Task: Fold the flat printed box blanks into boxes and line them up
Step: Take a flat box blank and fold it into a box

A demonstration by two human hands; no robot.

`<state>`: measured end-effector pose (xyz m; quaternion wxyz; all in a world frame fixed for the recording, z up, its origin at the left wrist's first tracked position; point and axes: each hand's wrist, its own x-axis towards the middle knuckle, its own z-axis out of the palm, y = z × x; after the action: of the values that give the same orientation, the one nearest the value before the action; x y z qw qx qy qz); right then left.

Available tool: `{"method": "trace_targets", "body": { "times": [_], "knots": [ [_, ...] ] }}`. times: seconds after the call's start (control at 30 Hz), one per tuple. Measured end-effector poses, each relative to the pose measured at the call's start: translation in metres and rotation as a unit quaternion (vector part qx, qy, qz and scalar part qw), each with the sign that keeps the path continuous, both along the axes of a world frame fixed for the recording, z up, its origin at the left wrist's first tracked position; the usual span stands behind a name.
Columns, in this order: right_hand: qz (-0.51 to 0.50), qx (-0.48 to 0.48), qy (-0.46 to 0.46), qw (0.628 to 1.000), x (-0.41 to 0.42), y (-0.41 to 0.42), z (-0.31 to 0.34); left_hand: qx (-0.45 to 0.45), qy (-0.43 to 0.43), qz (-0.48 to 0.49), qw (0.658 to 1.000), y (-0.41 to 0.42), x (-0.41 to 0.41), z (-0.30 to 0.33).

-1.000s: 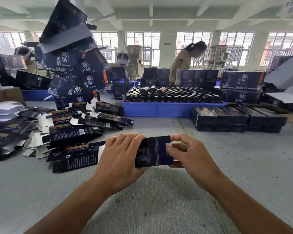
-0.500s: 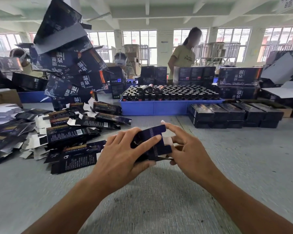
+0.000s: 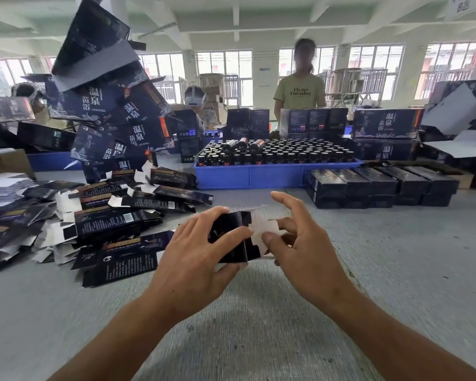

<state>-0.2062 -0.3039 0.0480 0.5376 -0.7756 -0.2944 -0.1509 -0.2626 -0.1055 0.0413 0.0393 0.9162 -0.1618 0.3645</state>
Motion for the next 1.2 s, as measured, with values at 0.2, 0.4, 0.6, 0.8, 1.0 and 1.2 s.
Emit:
{"method": "trace_targets", "body": {
  "times": [0.2,0.4,0.6,0.8,1.0,1.2],
  "knots": [
    [-0.022,-0.051,-0.072,0.996,0.000,0.000,0.000,-0.003,-0.004,0.002,1.000,-0.001,0.001,-0.002],
    [-0.011,-0.082,-0.096,0.992,-0.001,0.001,0.002,-0.016,-0.024,0.000,1.000,-0.002,0.000,-0.003],
    [0.104,-0.098,0.013,0.990,-0.004,-0.005,0.008,-0.033,-0.029,0.011,0.999,0.004,0.000,-0.002],
    [0.016,-0.078,-0.066,0.995,-0.006,0.001,0.003,-0.011,-0.034,0.009,0.999,0.004,0.001,-0.002],
    [-0.008,-0.074,-0.116,0.991,-0.009,0.003,0.002,0.018,-0.057,0.024,0.998,0.001,0.002,-0.003],
    [0.006,-0.032,-0.063,0.997,-0.010,0.001,0.005,0.010,-0.064,0.026,0.998,0.000,0.002,-0.004]
  ]
}}
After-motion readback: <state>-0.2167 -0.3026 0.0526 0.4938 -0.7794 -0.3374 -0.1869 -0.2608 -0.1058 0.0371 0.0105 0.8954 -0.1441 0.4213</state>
